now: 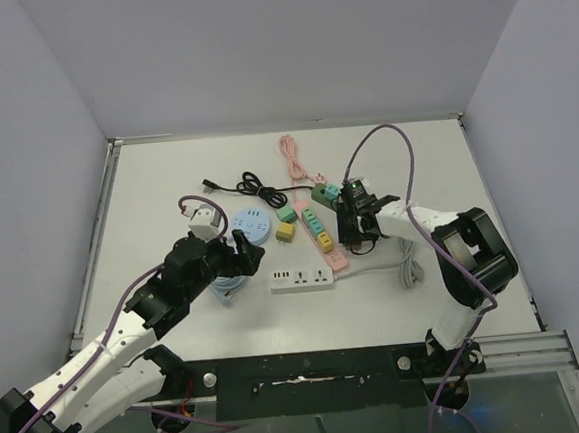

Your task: Insert the plug

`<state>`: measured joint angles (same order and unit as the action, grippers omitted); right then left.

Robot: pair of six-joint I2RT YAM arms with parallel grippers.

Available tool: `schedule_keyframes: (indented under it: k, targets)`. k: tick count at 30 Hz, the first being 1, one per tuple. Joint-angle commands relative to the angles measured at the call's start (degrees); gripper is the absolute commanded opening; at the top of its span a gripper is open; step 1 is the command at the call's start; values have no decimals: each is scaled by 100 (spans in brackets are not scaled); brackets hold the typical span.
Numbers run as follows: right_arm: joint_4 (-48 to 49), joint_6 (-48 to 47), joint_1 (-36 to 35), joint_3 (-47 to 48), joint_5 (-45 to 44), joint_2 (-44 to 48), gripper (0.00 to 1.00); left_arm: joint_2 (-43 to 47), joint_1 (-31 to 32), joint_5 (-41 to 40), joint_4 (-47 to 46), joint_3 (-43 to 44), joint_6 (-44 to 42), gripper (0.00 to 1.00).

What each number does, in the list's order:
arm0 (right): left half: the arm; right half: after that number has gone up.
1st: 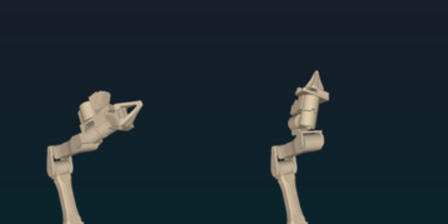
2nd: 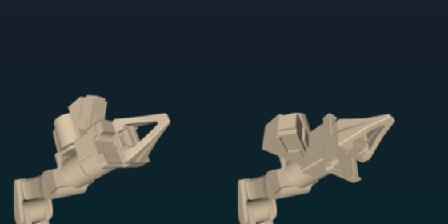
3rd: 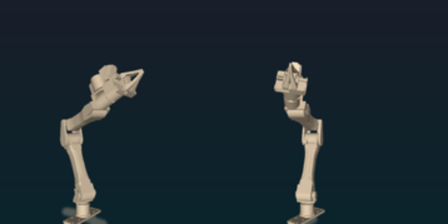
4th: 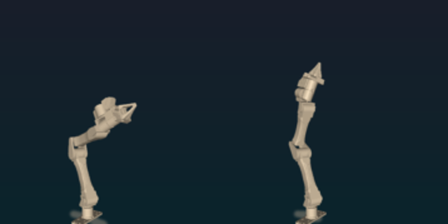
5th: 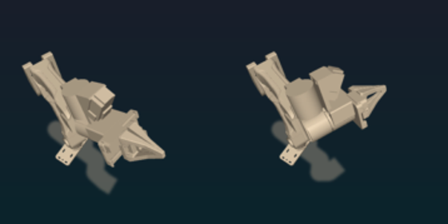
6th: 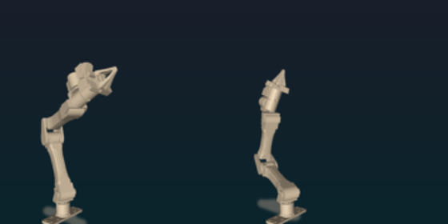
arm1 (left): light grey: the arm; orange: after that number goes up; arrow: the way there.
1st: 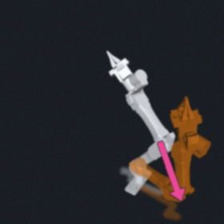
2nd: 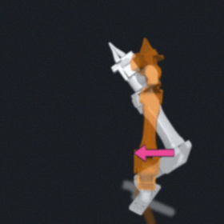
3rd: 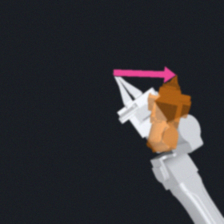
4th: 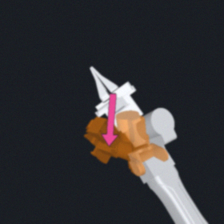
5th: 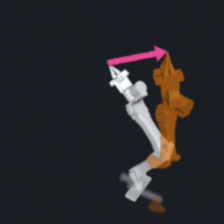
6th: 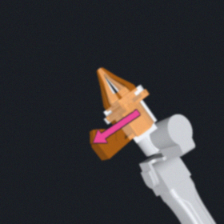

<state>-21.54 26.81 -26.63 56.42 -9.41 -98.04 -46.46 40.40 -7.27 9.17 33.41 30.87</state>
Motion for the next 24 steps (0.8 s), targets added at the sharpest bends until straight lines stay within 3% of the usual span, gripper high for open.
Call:
schedule_keyframes:
  k: [1, 6, 12, 17, 20, 24]
  targets:
    - [425, 604, -1, -195, -186, 294, 31, 41, -32, 15, -502, 13, -10, 82]
    - [966, 1632, -292, -591, -598, 1304, 31, -126, -28, 269, -1005, -74, 127, 81]
    - [1529, 3056, -785, -861, -624, 2364, 32, -681, -14, 724, -2227, -114, 428, 81]
    - [1987, 4177, -1224, -957, -765, 2870, 35, -1243, 49, 950, -3373, -187, 649, 77]
    - [2341, 4486, -1534, -953, -1240, 3094, 36, -1487, 112, 961, -4030, -258, 792, 74]
    - [2563, 4742, -1677, -843, -1160, 3113, 37, -1761, 147, 1169, -4919, -271, 817, 73]
